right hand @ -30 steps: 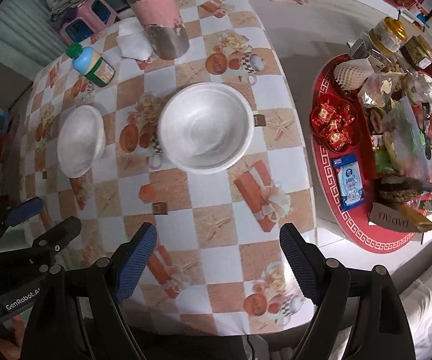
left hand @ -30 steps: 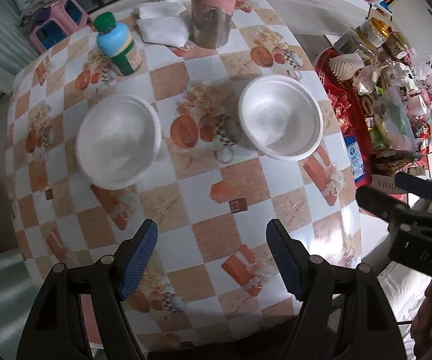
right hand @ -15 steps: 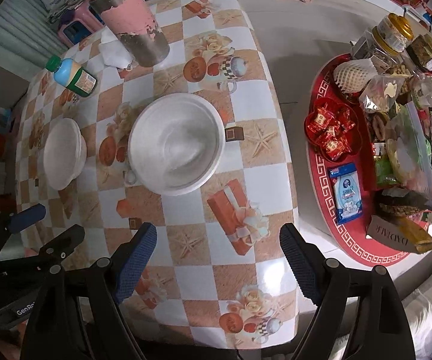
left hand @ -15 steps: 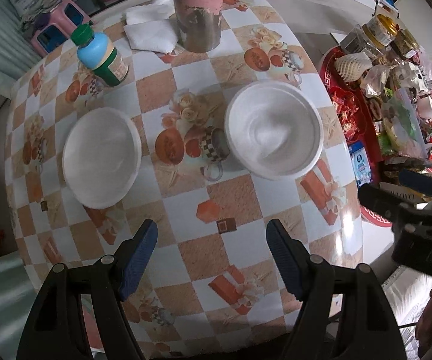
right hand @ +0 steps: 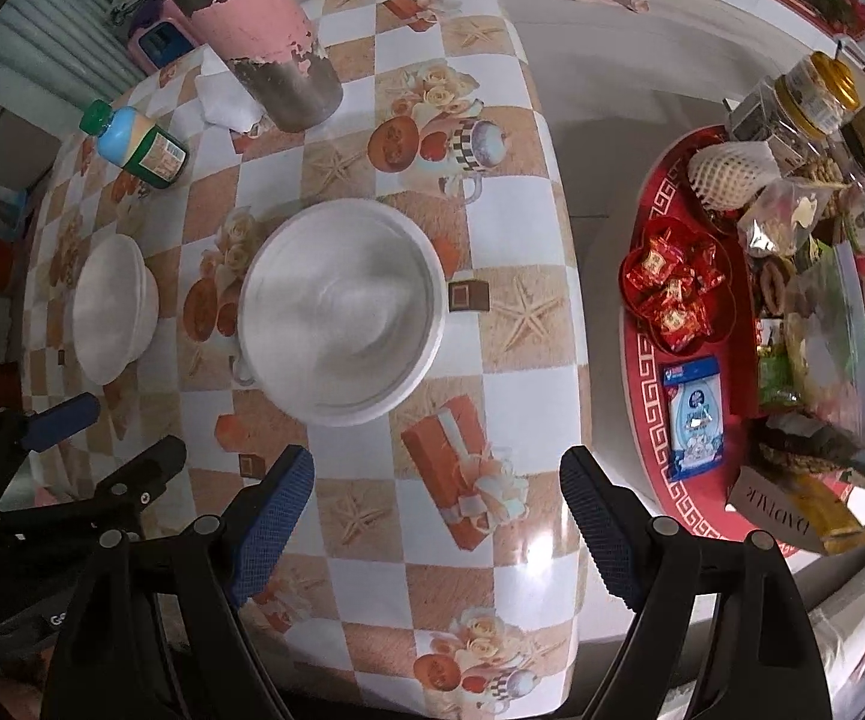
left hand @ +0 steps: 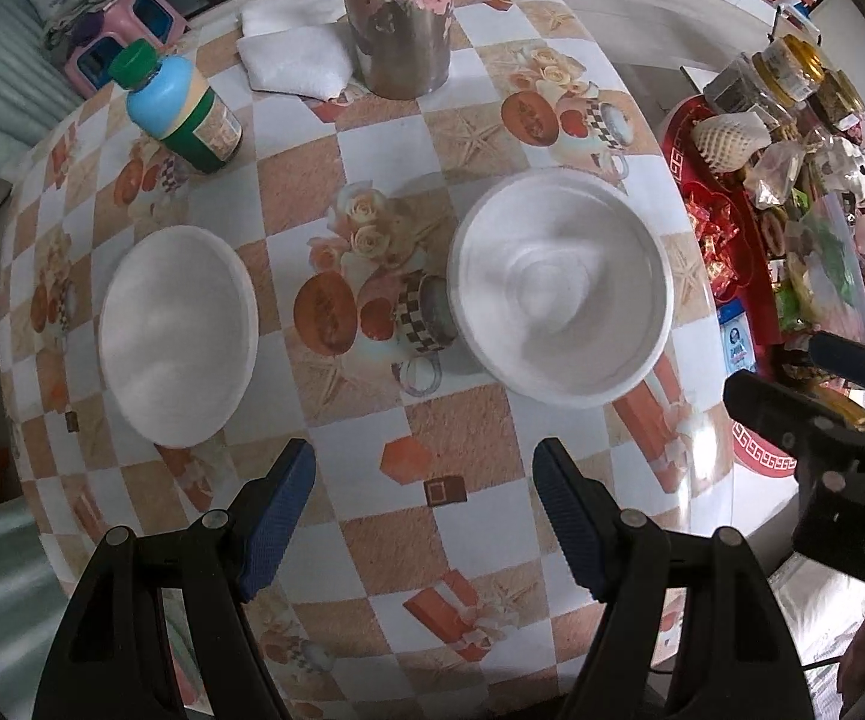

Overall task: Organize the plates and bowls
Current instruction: 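Move both grippers to the nested white bowls' rim and close them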

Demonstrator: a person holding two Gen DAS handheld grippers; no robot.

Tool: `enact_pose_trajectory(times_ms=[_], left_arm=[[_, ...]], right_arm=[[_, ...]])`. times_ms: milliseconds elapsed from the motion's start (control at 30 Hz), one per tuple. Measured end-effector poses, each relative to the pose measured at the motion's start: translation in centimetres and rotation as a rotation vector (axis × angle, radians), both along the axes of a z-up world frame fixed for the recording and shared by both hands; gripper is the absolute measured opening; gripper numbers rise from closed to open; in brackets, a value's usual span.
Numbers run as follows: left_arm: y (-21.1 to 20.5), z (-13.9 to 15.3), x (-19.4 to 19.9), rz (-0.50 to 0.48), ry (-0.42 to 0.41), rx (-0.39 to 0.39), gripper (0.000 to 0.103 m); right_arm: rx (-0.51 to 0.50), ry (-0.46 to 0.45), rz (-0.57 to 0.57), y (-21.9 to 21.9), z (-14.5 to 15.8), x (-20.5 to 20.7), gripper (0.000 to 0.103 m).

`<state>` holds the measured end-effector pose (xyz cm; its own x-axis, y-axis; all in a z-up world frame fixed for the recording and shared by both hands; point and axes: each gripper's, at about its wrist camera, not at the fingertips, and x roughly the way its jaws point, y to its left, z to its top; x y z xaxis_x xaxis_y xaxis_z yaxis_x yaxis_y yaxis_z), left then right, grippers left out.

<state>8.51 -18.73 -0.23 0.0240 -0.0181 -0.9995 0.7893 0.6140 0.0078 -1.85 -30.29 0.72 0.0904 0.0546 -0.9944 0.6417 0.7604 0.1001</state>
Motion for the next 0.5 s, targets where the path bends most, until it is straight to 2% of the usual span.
enact_pose_trajectory(times_ms=[500], left_arm=[[-1.6,-3.1,1.5,0.011,0.042,0.026,0.078]], right_arm=[[0.009,0.049,0.070,-1.3,-2.7,3.5,0.085]])
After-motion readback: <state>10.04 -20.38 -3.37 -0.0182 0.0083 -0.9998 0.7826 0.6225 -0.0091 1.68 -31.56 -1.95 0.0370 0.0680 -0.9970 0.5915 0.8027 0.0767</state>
